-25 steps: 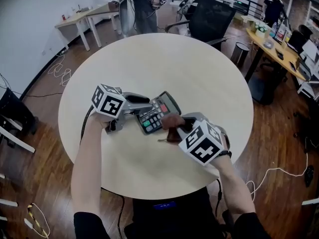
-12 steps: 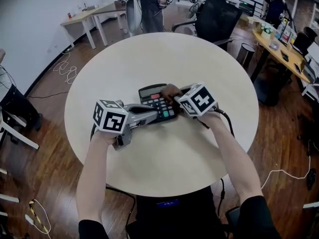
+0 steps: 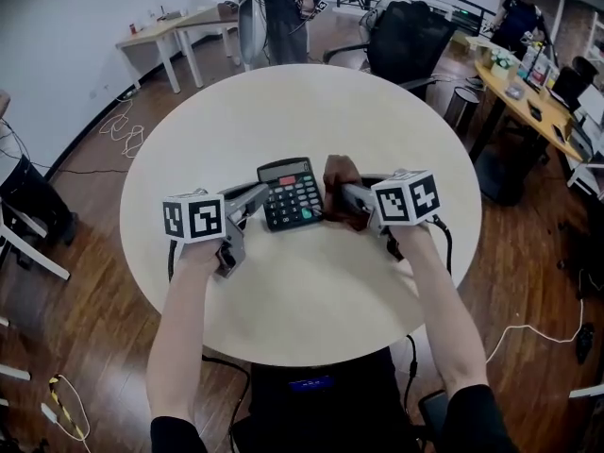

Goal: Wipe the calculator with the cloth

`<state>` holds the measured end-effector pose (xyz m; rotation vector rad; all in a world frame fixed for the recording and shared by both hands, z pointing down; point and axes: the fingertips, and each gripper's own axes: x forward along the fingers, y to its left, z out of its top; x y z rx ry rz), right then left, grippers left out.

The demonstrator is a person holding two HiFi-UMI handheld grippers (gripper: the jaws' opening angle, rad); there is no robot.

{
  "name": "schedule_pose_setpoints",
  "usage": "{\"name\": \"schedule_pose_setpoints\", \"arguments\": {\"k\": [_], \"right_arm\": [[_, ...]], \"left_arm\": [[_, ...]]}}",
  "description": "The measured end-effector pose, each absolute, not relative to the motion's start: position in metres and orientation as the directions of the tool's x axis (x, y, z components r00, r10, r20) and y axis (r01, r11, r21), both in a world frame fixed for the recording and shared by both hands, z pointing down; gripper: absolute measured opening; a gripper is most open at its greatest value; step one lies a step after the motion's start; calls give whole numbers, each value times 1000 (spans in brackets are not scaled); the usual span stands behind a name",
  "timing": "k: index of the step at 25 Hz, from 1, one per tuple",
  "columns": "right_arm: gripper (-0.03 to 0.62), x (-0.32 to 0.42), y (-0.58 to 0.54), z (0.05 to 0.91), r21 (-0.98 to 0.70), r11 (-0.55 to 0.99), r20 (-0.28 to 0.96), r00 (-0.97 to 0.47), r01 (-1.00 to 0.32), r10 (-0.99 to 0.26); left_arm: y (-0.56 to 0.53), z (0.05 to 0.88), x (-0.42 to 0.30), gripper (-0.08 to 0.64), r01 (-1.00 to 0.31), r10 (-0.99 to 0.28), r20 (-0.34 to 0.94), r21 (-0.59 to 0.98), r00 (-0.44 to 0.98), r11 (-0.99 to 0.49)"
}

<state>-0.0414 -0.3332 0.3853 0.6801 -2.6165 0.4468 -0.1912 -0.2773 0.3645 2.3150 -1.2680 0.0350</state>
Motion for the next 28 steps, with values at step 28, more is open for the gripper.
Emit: {"name": "schedule_pose_setpoints", "arguments": {"k": [28], "right_arm": [[89,71,-168,252,-573,816,-339,-885,-76,-320]], "left_arm": [[-107,309,-141,43,-447,-827,-157,779,539,-439]]}}
